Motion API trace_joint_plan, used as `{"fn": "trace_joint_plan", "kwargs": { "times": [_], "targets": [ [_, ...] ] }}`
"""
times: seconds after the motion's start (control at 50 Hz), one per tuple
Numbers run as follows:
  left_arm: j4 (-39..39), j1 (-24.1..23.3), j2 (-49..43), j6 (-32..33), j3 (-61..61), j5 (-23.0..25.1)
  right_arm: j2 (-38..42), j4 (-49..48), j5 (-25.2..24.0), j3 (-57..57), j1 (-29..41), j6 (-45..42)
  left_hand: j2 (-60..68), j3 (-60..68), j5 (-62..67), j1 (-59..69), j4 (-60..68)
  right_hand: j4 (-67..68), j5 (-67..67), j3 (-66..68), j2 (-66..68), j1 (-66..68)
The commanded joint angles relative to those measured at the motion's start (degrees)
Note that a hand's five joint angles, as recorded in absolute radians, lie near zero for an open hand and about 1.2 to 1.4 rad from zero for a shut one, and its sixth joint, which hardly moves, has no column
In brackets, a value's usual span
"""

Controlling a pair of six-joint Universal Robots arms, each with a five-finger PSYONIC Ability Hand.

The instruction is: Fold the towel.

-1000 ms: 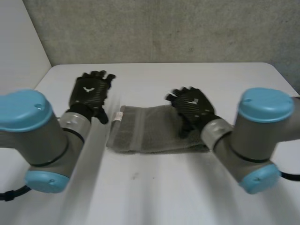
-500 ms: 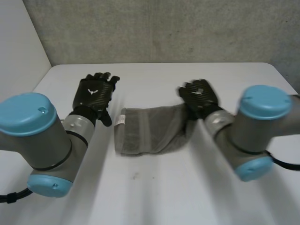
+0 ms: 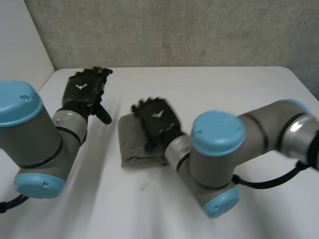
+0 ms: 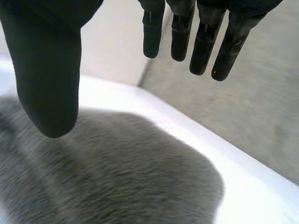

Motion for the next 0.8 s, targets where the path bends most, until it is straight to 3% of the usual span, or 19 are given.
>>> {"fn": "trace_joint_plan", "kwargs": {
  "times": [0.02,0.2,0.44,0.54,0.68,0.8],
  "targets": [
    [-2.99,-4.20,-6.23,-1.97,4.80,1.95,-3.41,8.44,-2.07,-1.38,-7.10,16.44,1.77,1.69,-0.63,0.97,1.65,-2.86,-2.09,-3.28,-4.27,-1.32],
    [-10.62,-5.96,-15.46,-4.70,10.07,2.39,6.34,15.30,-8.23,-8.67,-10.80,16.36,2.11,2.03,-0.29,1.31,1.99,-10.02,-9.25,-10.44,-11.43,-8.49],
    [-15.91,-5.00,-16.35,-4.53,9.81,2.13,11.36,15.66,-7.36,-11.58,-10.89,6.51,1.43,1.36,-0.96,0.63,1.32,-10.02,-9.25,-10.44,-11.43,-8.49],
    [-17.84,-4.65,-12.68,-4.17,10.52,1.69,8.38,15.92,-4.81,-11.32,-11.16,2.03,1.10,1.02,-1.30,0.30,0.98,-10.02,-9.25,-10.44,-11.43,-8.49],
    [-18.46,-2.09,-3.17,-4.44,12.63,2.04,-6.10,15.40,6.51,-8.33,-15.01,-3.67,0.93,0.85,-1.47,0.13,0.82,-10.02,-9.25,-10.44,-11.43,-8.49],
    [-21.27,-0.43,4.73,-4.26,15.34,2.04,-14.72,15.92,8.02,-6.23,-19.06,-4.03,0.76,0.68,-1.63,-0.04,0.65,-10.02,-9.25,-10.44,-11.43,-8.49]
  ]
}}
